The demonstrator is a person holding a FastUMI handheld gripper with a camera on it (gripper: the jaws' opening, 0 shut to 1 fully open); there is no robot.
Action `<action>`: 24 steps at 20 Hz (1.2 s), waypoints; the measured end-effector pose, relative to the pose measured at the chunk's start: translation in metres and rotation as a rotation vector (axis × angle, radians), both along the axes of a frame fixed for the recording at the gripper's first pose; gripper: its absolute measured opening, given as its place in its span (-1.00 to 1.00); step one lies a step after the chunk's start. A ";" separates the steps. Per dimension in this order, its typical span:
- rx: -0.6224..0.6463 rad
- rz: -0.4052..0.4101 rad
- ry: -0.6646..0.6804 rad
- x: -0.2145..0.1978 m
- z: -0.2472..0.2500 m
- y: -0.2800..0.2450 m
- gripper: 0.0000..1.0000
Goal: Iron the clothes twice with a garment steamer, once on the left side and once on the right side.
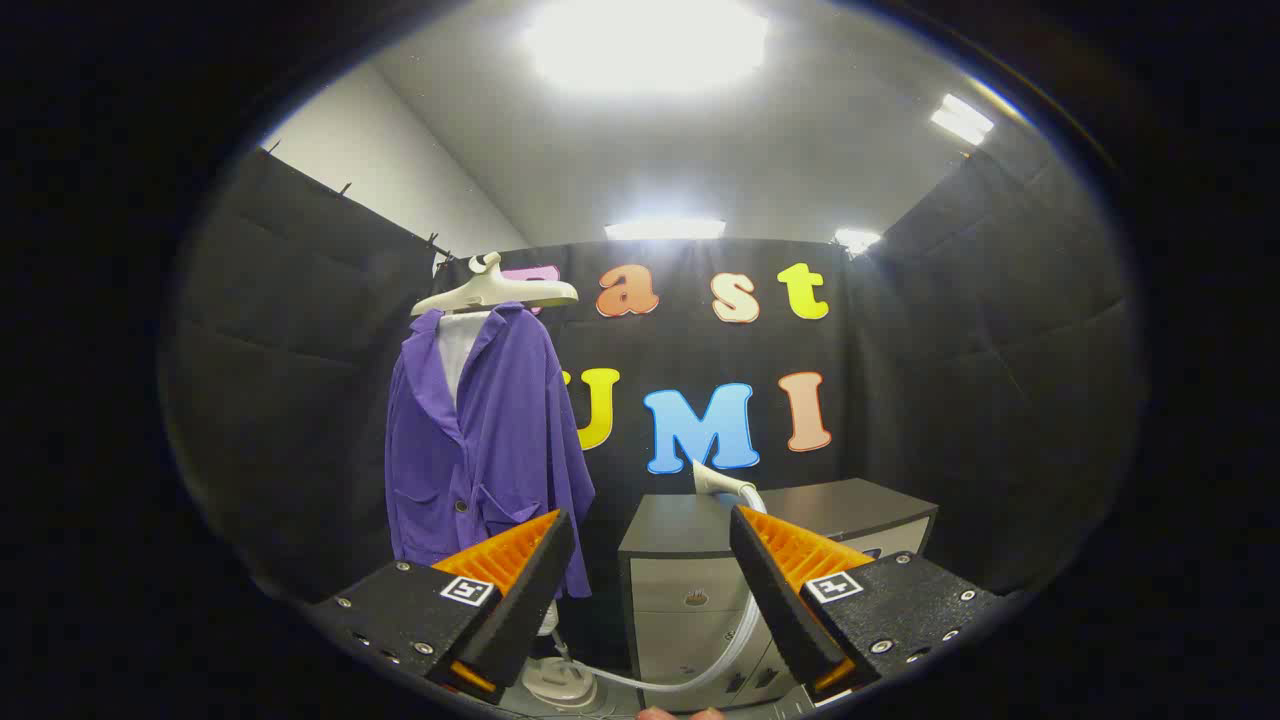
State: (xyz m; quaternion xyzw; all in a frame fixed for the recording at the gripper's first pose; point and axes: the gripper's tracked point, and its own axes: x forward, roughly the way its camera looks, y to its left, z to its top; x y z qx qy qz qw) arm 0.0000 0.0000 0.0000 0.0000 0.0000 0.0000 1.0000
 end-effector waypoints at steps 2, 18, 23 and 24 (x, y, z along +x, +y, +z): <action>-0.002 -0.002 0.005 0.000 0.000 0.000 0.93; -0.019 -0.074 0.004 -0.006 0.009 -0.007 0.93; -0.019 -0.107 0.005 0.014 0.014 -0.022 0.93; -0.014 -0.115 0.006 0.021 0.016 -0.026 0.93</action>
